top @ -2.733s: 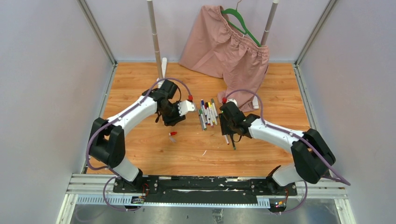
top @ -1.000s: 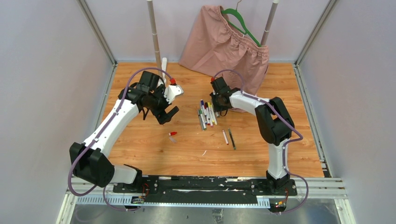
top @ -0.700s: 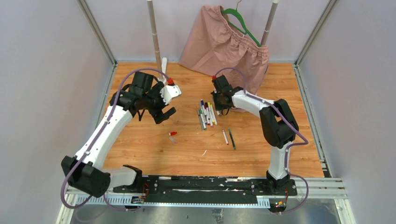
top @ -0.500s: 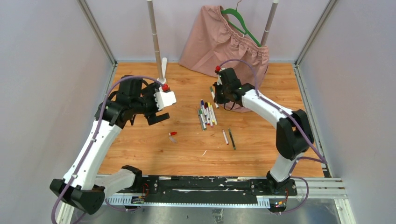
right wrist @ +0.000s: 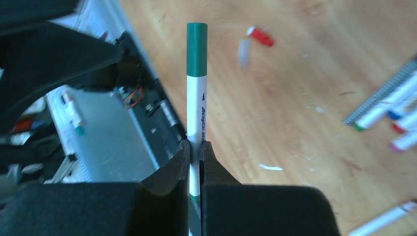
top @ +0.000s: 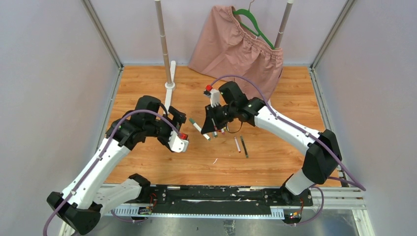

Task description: Open the pen caps

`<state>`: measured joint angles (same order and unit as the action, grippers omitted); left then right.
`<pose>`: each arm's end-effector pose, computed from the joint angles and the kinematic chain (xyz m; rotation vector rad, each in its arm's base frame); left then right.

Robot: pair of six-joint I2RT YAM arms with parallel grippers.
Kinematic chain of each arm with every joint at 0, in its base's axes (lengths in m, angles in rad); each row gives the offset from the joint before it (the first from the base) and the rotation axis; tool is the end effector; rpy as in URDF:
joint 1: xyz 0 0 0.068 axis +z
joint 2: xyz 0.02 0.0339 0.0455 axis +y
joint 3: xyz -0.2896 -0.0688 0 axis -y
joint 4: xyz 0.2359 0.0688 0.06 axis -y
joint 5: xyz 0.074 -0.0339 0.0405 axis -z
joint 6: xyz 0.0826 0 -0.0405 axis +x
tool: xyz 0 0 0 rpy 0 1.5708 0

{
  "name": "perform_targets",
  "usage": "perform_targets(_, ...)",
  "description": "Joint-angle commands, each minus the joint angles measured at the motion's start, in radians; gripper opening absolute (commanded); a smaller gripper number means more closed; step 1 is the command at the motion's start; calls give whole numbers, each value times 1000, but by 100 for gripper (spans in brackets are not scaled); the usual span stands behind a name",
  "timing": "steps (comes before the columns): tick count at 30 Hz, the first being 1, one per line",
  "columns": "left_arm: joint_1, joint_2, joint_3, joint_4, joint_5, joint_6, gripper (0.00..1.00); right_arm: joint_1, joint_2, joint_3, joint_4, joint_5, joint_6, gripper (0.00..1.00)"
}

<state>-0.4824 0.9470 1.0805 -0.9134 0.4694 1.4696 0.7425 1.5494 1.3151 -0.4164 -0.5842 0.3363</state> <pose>0.1436 -0.1174 0.3356 1.9786 1.0689 -0.0286 0.2425 0.2843 0.3201 -0.8197 2.2386 1.2085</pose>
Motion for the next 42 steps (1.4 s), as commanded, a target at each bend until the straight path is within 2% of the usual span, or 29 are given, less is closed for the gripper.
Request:
perform_targets(1,-64,19,-16,29,-26,176,89,40,-14,3,-48,-159,56,0)
perform_targets(10,-128,53,-32,28,-97,245,75,60,47,71,-8,-276,108,0)
perform_targets(19,-136,110,-34,28,-239,220,43,60,56,79,8,-298,129,0)
perform_targets(25,-136,113,7,28,-187,164,21,60,63,84,9,-299,133,1)
perform_targets(26,-137,108,11,29,-174,156,17,60,68,89,8,-298,135,4)
perform_targets(30,-142,89,20,29,-143,101,0,60,78,94,15,-258,163,39)
perform_targets(32,-142,85,25,28,-137,64,0,60,82,87,55,-249,195,44)
perform_targets(36,-143,74,26,27,-140,28,0,60,87,65,158,-233,286,39)
perform_targets(42,-142,59,7,28,-150,30,0,59,98,29,255,-232,361,22)
